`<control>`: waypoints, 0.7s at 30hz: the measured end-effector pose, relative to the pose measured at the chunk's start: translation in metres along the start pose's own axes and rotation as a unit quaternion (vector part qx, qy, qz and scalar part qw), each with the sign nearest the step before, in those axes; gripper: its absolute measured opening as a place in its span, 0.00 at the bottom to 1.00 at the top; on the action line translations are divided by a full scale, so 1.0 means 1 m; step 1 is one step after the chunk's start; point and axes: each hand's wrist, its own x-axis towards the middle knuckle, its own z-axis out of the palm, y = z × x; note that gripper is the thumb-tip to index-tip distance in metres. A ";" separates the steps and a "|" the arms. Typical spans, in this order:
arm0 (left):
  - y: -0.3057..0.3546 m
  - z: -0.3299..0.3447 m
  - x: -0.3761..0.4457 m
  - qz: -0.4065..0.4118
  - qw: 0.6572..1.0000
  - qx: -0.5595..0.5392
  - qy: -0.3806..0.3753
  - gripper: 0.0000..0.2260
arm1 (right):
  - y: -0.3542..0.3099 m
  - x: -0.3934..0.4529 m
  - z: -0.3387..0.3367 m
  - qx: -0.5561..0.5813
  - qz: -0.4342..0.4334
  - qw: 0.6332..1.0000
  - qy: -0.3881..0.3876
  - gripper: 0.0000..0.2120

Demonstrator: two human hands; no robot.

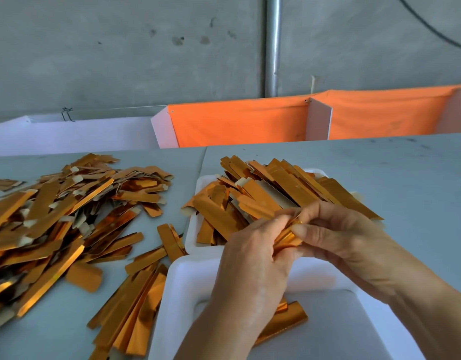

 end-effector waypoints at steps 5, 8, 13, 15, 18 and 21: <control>-0.002 -0.003 0.001 -0.024 0.998 -0.049 -0.029 0.21 | 0.000 0.000 -0.004 -0.036 -0.013 0.999 -0.010 0.05; -0.002 -0.004 0.001 -0.032 0.994 -0.087 -0.056 0.20 | 0.002 0.000 -0.005 -0.002 -0.014 1.000 -0.007 0.04; -0.004 -0.001 0.001 -0.044 0.994 -0.094 -0.045 0.17 | 0.000 0.000 -0.005 -0.012 -0.023 1.000 -0.009 0.04; -0.004 -0.001 0.001 -0.044 0.994 -0.085 -0.043 0.16 | -0.001 -0.001 -0.004 -0.039 -0.026 0.999 0.002 0.05; -0.005 -0.001 0.003 -0.031 0.997 -0.053 -0.055 0.14 | -0.002 -0.002 -0.004 -0.118 -0.030 0.992 0.030 0.07; -0.002 -0.001 0.002 -0.011 0.997 -0.011 -0.081 0.14 | -0.001 -0.002 -0.003 -0.149 -0.027 0.987 0.053 0.04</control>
